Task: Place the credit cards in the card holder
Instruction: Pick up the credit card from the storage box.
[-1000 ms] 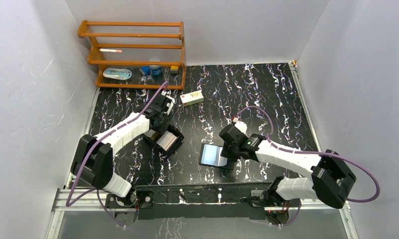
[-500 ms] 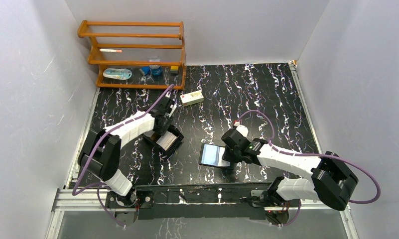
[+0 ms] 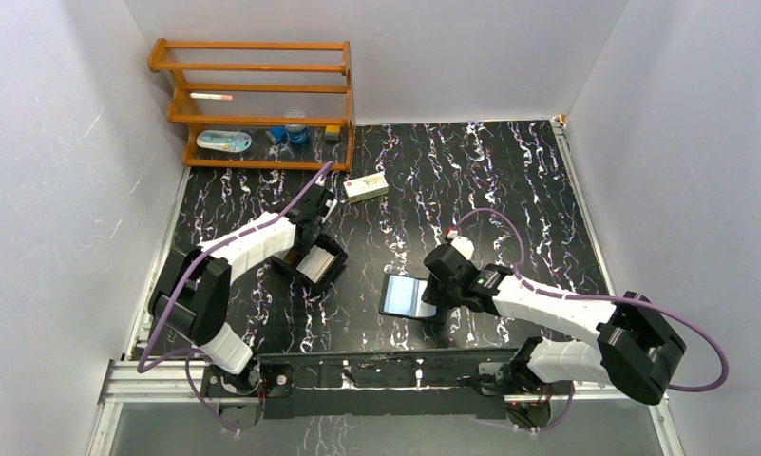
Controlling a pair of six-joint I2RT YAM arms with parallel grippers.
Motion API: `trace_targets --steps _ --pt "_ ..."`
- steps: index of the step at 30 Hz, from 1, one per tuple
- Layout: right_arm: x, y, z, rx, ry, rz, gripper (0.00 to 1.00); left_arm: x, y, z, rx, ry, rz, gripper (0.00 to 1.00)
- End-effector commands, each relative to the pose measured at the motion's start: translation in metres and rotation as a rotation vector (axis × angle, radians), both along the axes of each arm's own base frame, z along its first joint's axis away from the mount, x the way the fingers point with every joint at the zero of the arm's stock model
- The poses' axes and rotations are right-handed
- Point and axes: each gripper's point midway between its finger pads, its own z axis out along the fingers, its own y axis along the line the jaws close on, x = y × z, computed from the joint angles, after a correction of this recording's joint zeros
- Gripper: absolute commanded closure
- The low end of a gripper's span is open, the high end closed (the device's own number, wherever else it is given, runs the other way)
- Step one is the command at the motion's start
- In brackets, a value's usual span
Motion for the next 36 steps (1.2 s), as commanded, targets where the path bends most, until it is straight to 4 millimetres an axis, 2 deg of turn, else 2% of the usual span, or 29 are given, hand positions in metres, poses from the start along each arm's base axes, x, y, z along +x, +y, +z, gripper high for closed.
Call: trace_targets --steps 1,8,17,19,24,28,32,36 --pt "0.005 0.003 0.007 0.029 -0.032 -0.002 0.71 0.003 0.002 0.014 0.005 -0.025 0.010 0.66" --pt "0.006 0.005 0.009 0.042 -0.035 0.003 0.70 0.005 -0.003 0.023 -0.009 -0.031 0.002 0.73" --pt "0.006 0.006 0.008 0.041 -0.032 0.006 0.70 0.002 -0.001 0.020 0.007 -0.013 0.002 0.84" --pt "0.006 0.006 0.009 0.041 -0.033 0.008 0.70 0.001 -0.005 0.025 -0.002 -0.016 0.003 0.86" --pt "0.006 0.008 0.010 0.051 -0.038 0.016 0.69 -0.007 -0.021 0.035 -0.078 0.025 0.007 0.99" --pt "0.005 0.014 0.014 0.077 -0.038 0.039 0.68 -0.019 -0.032 0.034 -0.148 0.082 0.040 1.00" --pt "0.003 0.023 0.027 0.144 -0.059 0.079 0.66 -0.026 -0.036 0.039 -0.188 0.104 0.085 1.00" --pt "0.003 0.037 0.054 0.255 -0.119 0.125 0.64 -0.029 -0.045 0.053 -0.265 0.089 0.106 1.00"
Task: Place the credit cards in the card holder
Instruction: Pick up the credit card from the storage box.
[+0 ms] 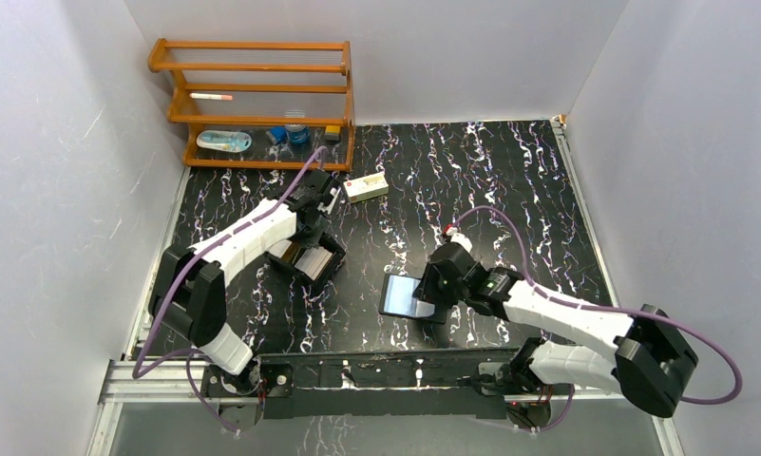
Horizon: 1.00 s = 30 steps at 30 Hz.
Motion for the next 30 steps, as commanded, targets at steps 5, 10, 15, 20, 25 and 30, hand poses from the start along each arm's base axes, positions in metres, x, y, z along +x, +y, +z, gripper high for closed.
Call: trace_targets --steps 5,10,15,20,25,30 --pt "0.002 0.043 0.071 0.300 -0.156 0.148 0.61 -0.015 -0.037 0.052 -0.293 -0.033 0.048 1.00" --pt "-0.008 0.069 0.117 0.533 -0.205 0.229 0.58 -0.028 -0.078 0.090 -0.590 -0.058 0.002 1.00" --pt "-0.011 0.079 0.174 0.744 -0.288 0.252 0.56 -0.054 -0.129 0.134 -0.969 -0.027 -0.084 1.00" --pt "-0.013 0.070 0.213 0.881 -0.343 0.201 0.56 -0.093 -0.173 0.192 -1.433 0.119 -0.170 1.00" --pt "-0.011 0.062 0.220 0.917 -0.358 0.154 0.55 -0.121 -0.178 0.209 -1.572 0.264 -0.214 1.00" --pt "-0.001 0.046 0.210 0.864 -0.353 0.039 0.51 -0.130 -0.174 0.197 -1.535 0.287 -0.227 1.00"
